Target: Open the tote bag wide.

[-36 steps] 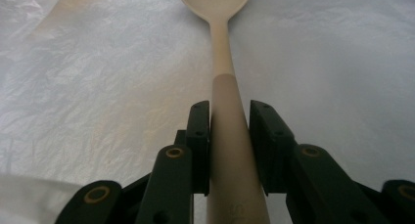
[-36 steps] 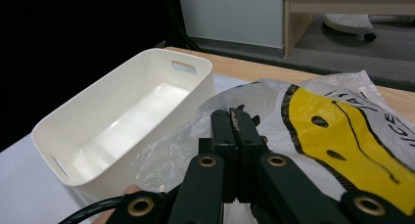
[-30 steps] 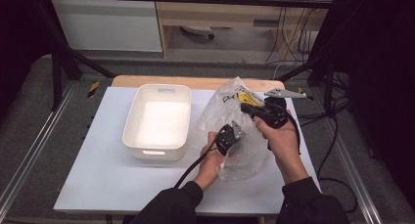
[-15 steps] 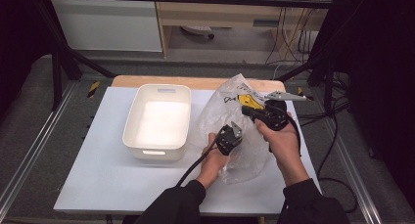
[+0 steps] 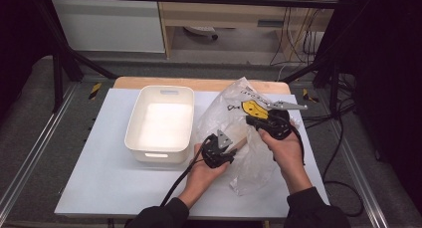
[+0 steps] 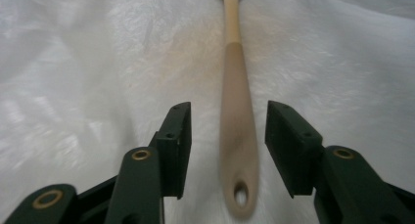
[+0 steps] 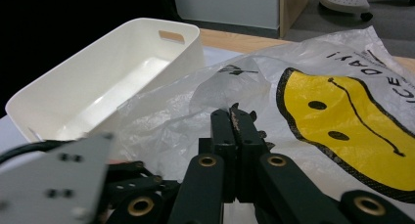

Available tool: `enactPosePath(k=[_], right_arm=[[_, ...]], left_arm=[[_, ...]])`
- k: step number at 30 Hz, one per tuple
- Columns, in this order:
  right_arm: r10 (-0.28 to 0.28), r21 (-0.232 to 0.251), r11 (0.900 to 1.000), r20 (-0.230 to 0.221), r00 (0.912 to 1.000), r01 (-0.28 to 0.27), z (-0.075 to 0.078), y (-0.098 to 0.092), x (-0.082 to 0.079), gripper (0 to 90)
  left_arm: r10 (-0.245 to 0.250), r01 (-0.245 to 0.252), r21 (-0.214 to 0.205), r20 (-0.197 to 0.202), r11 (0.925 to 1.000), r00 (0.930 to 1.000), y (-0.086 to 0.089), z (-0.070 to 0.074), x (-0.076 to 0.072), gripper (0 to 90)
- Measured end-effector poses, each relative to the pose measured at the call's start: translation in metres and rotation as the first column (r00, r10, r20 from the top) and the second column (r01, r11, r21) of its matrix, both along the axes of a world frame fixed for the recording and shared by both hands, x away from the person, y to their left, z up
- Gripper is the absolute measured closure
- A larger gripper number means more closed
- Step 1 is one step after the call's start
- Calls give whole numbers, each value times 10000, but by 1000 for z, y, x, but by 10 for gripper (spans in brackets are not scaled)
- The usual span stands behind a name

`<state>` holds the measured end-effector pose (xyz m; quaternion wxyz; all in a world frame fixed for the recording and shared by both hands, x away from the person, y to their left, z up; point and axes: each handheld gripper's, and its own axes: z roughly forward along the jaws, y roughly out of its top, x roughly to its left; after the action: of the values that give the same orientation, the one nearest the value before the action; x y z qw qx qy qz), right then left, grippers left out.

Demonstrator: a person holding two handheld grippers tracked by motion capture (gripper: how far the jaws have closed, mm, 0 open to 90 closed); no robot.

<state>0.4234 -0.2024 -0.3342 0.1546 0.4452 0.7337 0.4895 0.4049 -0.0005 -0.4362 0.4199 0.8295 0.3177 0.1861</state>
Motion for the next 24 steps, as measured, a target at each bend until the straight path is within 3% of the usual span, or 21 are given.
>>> enactPosePath(k=[3,6,9,18,20,22,24], right_arm=[[-27,-18,10000,-76,10000,27,-6,1,0,900],[-14,-369,9993,-225,9997,6,-19,5,1,900],[-45,-360,9993,-277,9996,35,-24,5,1,900],[-50,-410,9992,-415,9991,33,-39,6,3,900],[-44,-460,9989,-431,9991,24,-40,5,2,900],[-40,-537,9986,-407,9992,19,-45,4,0,900],[-38,-585,9983,-420,9991,14,-47,4,0,900]], left_arm=[[-202,202,-6,358,9998,9992,13,9,-10,489],[-350,358,-292,265,9989,9990,26,15,-19,443],[-523,537,-479,307,9974,9982,34,21,-29,418],[-988,930,-1354,-369,9864,9944,54,27,-50,361],[-1002,936,-1536,-357,9837,9943,60,29,-54,357],[-937,889,-1556,-234,9838,9953,64,30,-56,345],[-827,806,-1142,-132,9902,9965,65,29,-56,341]])
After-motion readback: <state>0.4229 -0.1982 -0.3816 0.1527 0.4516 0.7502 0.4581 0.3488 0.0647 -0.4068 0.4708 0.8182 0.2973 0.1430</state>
